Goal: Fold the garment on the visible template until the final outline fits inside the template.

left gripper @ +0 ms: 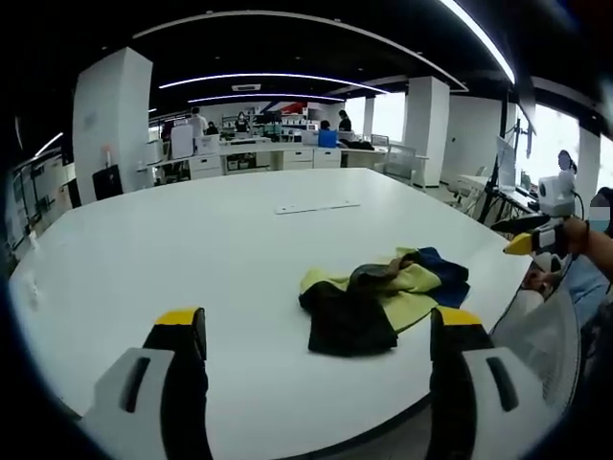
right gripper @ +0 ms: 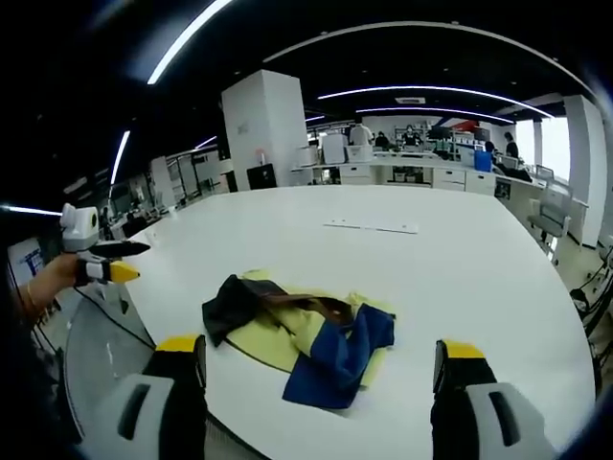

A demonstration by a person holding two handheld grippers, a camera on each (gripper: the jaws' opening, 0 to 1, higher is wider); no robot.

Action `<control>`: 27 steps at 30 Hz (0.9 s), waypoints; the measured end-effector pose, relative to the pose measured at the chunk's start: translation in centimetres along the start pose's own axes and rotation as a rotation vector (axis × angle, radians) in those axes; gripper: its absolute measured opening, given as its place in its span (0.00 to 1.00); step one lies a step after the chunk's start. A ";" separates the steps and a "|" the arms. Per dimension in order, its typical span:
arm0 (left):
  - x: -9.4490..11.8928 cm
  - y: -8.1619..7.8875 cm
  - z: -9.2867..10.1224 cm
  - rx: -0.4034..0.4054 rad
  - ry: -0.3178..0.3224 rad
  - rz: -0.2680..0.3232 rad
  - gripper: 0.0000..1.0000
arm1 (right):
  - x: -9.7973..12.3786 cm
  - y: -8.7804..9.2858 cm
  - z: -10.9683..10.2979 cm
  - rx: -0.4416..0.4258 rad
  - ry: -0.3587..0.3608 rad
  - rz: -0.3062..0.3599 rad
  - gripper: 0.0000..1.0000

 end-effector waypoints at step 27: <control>-3.8 -0.4 2.6 -0.002 0.131 0.013 0.76 | -1.7 0.6 1.1 0.040 0.015 -0.044 0.89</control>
Point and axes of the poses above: the point that each gripper's makers call its tool centre point, and the gripper's own axes: x roughly backward along the fingers, z roughly to its right, y roughly out of its underside, the point moved 10 cm from there along x, roughly backward along the fingers, and after that the axes turned 6 degrees about z, right-handed, at the moved point
